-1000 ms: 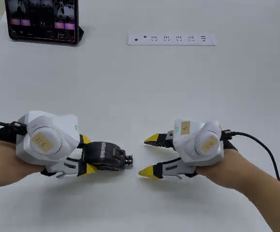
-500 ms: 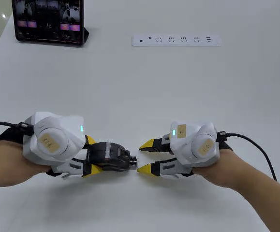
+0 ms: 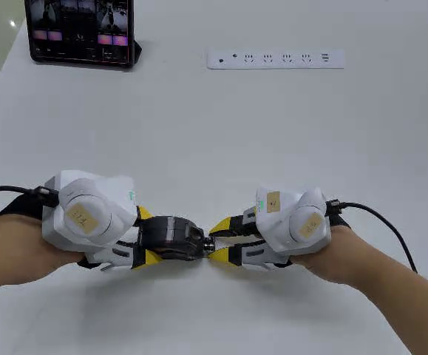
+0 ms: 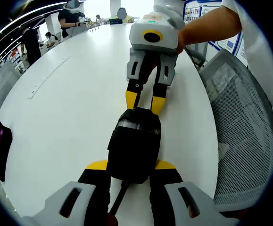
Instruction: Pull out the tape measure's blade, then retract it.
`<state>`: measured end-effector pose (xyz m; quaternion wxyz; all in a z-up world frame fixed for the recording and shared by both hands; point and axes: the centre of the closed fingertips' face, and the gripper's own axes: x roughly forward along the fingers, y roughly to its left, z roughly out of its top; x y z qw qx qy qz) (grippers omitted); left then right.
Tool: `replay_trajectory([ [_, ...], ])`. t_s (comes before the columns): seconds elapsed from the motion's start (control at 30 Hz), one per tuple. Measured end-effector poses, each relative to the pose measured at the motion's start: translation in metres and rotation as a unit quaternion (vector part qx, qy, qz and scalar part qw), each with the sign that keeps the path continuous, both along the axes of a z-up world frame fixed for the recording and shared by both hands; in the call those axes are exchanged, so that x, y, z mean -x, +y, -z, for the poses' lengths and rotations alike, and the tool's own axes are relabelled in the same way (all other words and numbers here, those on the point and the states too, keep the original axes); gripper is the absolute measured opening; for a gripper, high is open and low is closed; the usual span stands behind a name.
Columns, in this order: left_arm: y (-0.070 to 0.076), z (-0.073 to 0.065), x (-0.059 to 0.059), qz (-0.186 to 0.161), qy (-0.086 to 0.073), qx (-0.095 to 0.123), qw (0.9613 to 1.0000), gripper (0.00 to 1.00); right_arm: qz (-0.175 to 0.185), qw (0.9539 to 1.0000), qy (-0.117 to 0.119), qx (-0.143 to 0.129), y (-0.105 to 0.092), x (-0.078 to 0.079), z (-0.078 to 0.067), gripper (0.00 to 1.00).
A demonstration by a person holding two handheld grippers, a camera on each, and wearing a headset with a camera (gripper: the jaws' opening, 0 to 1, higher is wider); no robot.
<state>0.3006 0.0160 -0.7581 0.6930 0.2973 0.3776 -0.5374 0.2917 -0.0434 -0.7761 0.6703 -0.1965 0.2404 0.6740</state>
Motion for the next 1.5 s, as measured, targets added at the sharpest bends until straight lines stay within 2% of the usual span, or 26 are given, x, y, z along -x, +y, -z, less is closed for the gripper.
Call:
replay_trajectory([
  [0.73, -0.0003, 0.0006, 0.0002, -0.003, 0.001, 0.001, 1.0000, 0.27, -0.014, 0.9998, -0.011, -0.004, 0.0055, -0.0008, 0.0008, 0.12],
  [1.03, 0.0006, 0.0007, 0.0006, 0.002, -0.003, -0.004, 1.0000, 0.26, -0.013, 0.9998, -0.013, -0.002, 0.0040, -0.0013, 0.0014, 0.11],
  [1.5, 0.0001, 0.0008, 0.0000, 0.007, -0.001, -0.010, 0.9999, 0.26, -0.018, 0.9997, -0.018, 0.000, -0.0006, -0.0018, 0.0012, 0.10],
])
